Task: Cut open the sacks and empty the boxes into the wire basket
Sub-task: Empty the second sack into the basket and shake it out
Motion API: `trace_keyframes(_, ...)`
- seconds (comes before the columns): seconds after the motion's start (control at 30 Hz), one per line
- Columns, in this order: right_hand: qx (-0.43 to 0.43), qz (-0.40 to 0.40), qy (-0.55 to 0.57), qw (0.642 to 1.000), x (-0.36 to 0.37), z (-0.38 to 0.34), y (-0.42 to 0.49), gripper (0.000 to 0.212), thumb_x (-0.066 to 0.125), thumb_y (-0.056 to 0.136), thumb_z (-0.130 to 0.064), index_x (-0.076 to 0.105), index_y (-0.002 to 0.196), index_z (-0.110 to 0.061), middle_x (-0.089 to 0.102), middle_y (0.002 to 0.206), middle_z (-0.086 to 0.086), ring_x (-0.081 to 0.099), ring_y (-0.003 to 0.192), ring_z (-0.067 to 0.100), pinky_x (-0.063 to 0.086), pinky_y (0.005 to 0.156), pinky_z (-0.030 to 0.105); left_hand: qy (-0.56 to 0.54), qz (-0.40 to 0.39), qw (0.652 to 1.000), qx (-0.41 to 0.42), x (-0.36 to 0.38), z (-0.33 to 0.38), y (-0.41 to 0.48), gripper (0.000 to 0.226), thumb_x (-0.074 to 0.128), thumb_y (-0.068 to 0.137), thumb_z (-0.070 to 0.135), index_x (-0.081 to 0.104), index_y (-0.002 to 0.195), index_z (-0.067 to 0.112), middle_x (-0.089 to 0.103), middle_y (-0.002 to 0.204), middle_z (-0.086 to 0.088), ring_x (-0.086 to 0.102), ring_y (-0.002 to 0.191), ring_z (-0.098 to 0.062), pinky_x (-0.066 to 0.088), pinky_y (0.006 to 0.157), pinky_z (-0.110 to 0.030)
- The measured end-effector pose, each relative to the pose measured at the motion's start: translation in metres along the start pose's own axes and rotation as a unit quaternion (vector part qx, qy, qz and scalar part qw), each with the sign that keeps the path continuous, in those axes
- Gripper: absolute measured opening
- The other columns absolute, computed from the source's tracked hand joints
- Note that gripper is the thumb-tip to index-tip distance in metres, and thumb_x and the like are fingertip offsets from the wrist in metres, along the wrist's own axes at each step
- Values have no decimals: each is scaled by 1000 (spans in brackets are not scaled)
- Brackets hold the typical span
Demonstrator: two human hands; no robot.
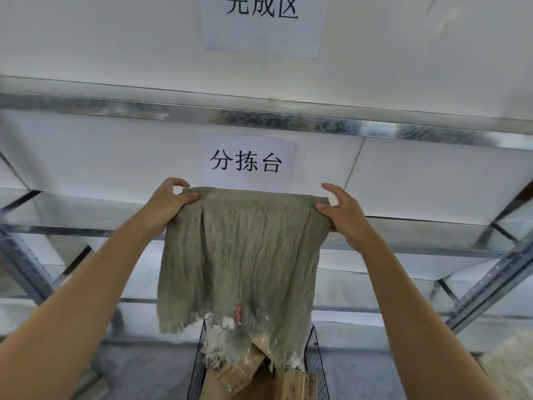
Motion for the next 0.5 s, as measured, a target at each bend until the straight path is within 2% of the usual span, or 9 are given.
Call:
trace_keyframes(0.07, -38, 10, -15, 999, 2, -8, 0, 35, 48, 97, -10, 58, 126, -26, 56, 117, -2, 57, 88, 14, 48, 61, 19, -23, -27, 999, -8, 3, 0, 0, 10, 54, 95, 18, 50, 100, 26, 53, 90, -5, 51, 69, -17, 40, 58, -30)
trace_keyframes(0.13, -50, 18, -12, 999, 2, -11, -1, 33, 43, 98, -6, 68, 106, -26, 63, 107, -6, 57, 93, 13, 46, 66, 21, -32, -71, 997, -4, 9, 3, -2, 13, 49, 97, 14, 53, 92, 25, 54, 92, -6, 49, 69, -18, 38, 59, -31)
trace_keyframes(0.2, -48, 13, -31, 998, 2, -14, -3, 36, 40, 98, -6, 71, 99, -25, 63, 108, -8, 57, 96, 10, 46, 72, 23, -1, -91, 996, 14, 12, 9, -3, 19, 47, 97, 10, 58, 86, 22, 57, 97, -3, 51, 77, -17, 39, 64, -28)
trace_keyframes(0.23, -41, 0, -40, 998, 5, -14, -3, 34, 41, 98, -8, 70, 102, -26, 62, 112, -7, 56, 94, 7, 48, 72, 24, 22, -101, 994, 17, 13, 11, -5, 20, 48, 96, 11, 62, 88, 21, 59, 99, -1, 54, 82, -16, 41, 67, -26)
trace_keyframes(0.3, -16, -56, -57, 997, 14, -9, -4, 25, 51, 96, -20, 64, 116, -26, 57, 118, -5, 54, 95, 6, 51, 72, 26, 69, -148, 987, 13, 22, 10, -12, 14, 56, 94, 18, 63, 104, 24, 60, 106, 6, 57, 94, -12, 45, 73, -25)
trace_keyframes(0.37, -8, -113, -107, 988, 25, -6, -6, 49, 67, 86, -30, 51, 131, -25, 51, 122, -4, 54, 103, 11, 52, 78, 28, 134, -203, 970, 16, 33, 8, -19, 33, 65, 87, 24, 53, 118, 27, 54, 113, 12, 55, 101, -7, 46, 75, -22)
trace_keyframes(0.43, -28, -124, -197, 972, 34, -5, -4, 73, 78, 74, -33, 42, 137, -23, 47, 125, -1, 50, 111, 17, 48, 89, 33, 233, -212, 948, 41, 42, 8, -21, 52, 72, 81, 27, 44, 125, 28, 50, 117, 10, 51, 104, -8, 44, 78, -21)
trace_keyframes(0.5, -50, -95, -298, 949, 39, -4, -1, 76, 78, 71, -32, 39, 136, -25, 45, 122, 2, 44, 112, 20, 43, 95, 39, 312, -188, 928, 80, 47, 11, -17, 62, 76, 77, 29, 44, 130, 23, 49, 120, 3, 50, 107, -14, 44, 84, -26)
Point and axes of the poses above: each hand's wrist, its own y-axis towards the middle knuckle, its own x-axis out of the palm, z = x × y, the point moved 10 cm from there along y, towards the middle knuckle
